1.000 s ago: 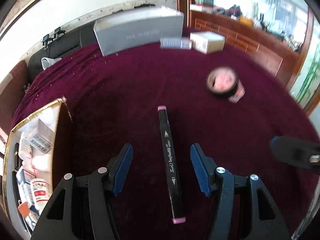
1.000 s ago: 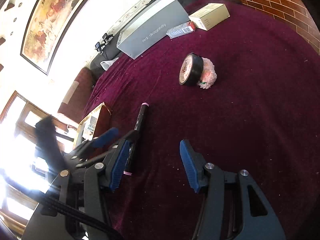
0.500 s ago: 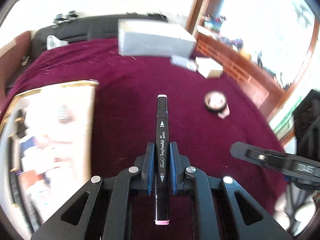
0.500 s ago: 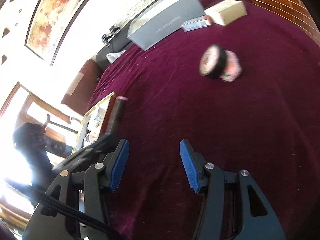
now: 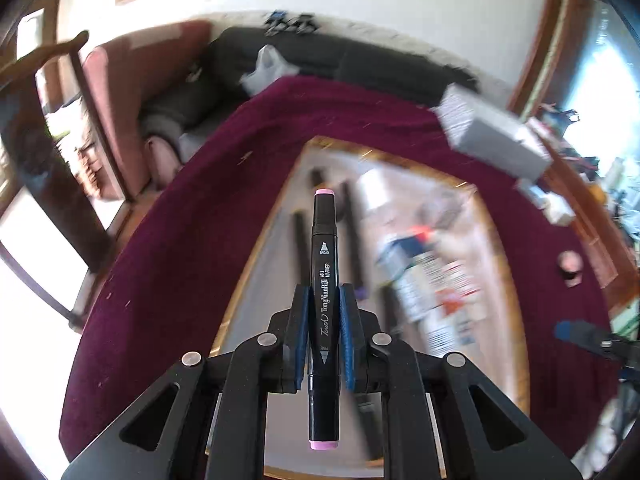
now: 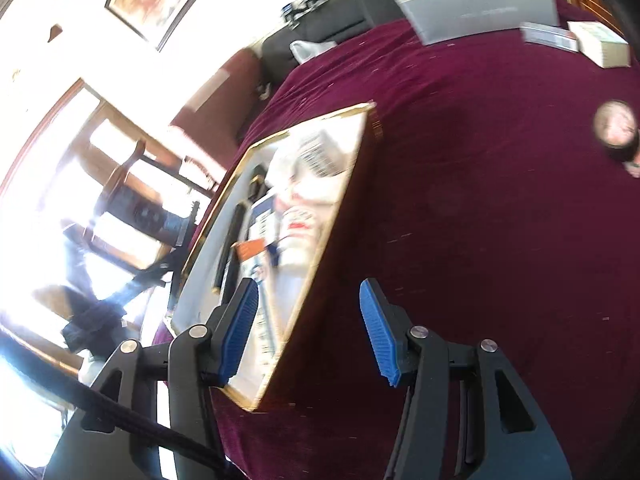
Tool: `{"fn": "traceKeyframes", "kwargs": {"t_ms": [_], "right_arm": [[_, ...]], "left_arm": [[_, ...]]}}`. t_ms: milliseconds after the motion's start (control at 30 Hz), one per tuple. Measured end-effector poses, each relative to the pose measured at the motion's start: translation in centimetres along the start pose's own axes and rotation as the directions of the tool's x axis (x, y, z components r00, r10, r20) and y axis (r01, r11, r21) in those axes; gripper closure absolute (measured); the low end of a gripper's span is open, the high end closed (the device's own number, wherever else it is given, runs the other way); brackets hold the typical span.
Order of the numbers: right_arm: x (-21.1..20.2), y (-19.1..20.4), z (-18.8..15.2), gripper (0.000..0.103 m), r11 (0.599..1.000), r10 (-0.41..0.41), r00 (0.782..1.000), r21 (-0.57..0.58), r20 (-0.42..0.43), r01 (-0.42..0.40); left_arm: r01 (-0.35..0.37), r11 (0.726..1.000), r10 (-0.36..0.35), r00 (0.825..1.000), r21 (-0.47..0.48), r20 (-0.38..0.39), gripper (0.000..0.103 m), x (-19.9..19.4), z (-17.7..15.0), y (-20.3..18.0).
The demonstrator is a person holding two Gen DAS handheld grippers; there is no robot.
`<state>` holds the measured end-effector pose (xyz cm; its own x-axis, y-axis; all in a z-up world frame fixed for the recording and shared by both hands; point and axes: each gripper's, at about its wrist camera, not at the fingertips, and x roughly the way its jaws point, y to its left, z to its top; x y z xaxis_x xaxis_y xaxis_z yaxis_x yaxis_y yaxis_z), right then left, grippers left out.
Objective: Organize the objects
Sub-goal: 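Carry the pink-capped marker over the white tray with the left tool, then open the left tool to drop the marker into the tray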
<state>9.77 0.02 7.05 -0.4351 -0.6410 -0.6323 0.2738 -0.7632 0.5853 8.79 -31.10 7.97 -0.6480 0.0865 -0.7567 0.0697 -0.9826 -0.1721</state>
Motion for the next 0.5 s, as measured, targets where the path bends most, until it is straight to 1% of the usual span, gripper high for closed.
{"fn": "traceKeyframes", "kwargs": {"t_ms": [67,167,267,367,433,500], "right_arm": [[0.7,1.0,-0.2,0.051,1.0,-0.003,1.0,-0.023,-0.011,0.003],[1.3,1.6,-0.4,0.051,0.999,-0.009,1.0,-0.042,-0.022,0.008],[1.7,1.7,-0.4,0.051,0.999,-0.012,1.0,-0.046,-0.027,0.011],[1.3,1.6,-0.7,0.051,0.999,-0.015,0.999,-0.044,-0.029,0.014],[1.3,2.0,-0.8,0.051,0.999,-0.018,0.999,-0.048,-0.036,0.017],[1.4,2.3,-0.9,0.051,0.998,-0.024,0.999,-0.052,-0.04,0.021]], "left_arm": [[-0.02,1.0,0.019,1.0,-0.011,-0.024,0.091,1.1,-0.6,0.7],[-0.046,0.999,0.045,0.998,-0.014,-0.036,0.091,2.2,-1.0,0.8],[-0.052,0.998,0.05,0.997,-0.024,-0.05,0.091,3.0,-1.5,0.9],[-0.051,0.998,0.05,0.998,-0.029,-0.034,0.091,3.0,-1.6,0.9],[-0.041,0.998,0.04,0.999,-0.045,-0.032,0.09,3.0,-1.6,1.1],[-0.034,0.998,0.034,0.999,-0.048,-0.019,0.083,2.9,-1.5,1.1]]}}
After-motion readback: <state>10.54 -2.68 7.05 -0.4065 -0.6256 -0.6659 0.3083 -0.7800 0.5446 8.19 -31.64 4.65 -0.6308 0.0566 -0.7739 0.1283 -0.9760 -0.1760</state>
